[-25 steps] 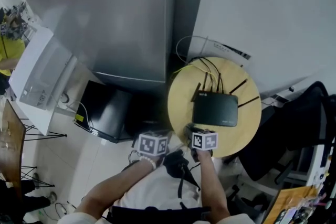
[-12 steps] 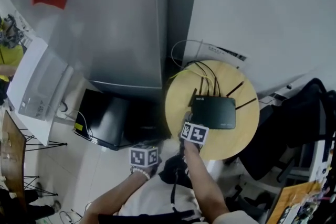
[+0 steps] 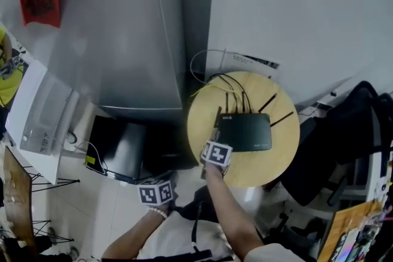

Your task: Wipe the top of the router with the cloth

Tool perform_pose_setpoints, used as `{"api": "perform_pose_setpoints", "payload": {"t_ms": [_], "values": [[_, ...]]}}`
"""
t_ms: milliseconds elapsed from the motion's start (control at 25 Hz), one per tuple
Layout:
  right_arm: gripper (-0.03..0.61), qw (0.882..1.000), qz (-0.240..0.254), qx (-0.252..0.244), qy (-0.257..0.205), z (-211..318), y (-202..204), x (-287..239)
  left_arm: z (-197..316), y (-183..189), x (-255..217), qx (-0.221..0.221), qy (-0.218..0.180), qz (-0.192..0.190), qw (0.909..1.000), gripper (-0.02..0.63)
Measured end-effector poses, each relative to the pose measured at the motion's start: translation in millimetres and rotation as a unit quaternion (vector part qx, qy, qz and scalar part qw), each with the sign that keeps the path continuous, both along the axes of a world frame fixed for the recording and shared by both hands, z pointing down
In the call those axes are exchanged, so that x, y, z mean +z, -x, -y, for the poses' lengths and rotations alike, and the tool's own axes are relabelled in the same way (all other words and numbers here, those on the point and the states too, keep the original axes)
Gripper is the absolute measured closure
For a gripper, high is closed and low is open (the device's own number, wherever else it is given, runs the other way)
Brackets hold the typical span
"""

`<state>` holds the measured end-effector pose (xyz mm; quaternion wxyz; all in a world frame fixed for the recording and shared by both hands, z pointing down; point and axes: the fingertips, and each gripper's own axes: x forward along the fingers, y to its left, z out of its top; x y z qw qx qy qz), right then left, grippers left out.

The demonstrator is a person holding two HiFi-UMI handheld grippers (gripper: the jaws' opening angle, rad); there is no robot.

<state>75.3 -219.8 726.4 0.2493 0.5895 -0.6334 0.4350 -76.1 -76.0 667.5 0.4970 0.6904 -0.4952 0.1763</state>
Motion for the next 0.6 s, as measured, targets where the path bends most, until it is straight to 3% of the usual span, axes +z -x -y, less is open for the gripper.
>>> {"api": "perform_pose_setpoints", "payload": {"t_ms": [320, 600], "values": [[0.537, 0.999, -0.001, -0.043, 0.026, -69, -8, 9, 12, -32, -1, 0.042, -0.015, -0.006, 0.999, 0.615], [0.537, 0.997, -0.013, -0.075, 0.015, -86, -27, 9, 25, -69, 0, 0.067, -0.021, -0.012, 0.9975, 0.615]]}}
